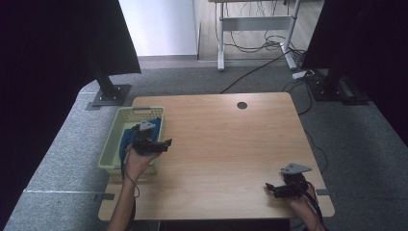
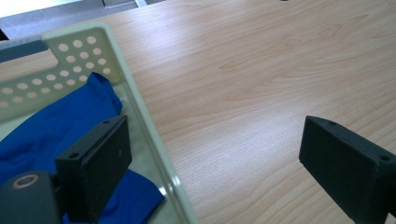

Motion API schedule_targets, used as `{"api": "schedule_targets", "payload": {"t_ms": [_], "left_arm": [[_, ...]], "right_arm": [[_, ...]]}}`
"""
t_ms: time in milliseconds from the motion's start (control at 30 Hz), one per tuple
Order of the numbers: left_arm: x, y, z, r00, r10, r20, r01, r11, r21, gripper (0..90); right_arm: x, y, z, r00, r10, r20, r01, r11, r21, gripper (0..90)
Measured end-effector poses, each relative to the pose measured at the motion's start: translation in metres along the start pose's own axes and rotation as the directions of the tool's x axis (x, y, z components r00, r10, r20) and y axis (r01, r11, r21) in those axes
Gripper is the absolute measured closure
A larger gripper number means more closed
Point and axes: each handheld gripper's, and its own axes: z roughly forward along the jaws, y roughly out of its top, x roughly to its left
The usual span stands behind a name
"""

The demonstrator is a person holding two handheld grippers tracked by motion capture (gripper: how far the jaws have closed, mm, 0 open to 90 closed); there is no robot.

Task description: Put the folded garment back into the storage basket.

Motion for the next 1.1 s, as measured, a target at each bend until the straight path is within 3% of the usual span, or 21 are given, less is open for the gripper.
{"api": "schedule_targets", "payload": {"t_ms": [500, 1100], "left_arm": [[-0.018, -0.004, -0.006, 0.9998, 0.014, 0.017, -0.013, 0.9992, -0.037, 8.9], [-0.036, -0.017, 0.0, 0.9983, 0.027, 0.051, -0.024, 0.998, -0.058, 8.8]], "right_arm": [[0.0, 0.0, 0.0, 1.0, -0.001, -0.001, 0.001, 1.0, 0.0, 8.6], [0.0, 0.0, 0.0, 1.0, -0.002, -0.002, 0.002, 1.0, 0.0, 8.5]]}}
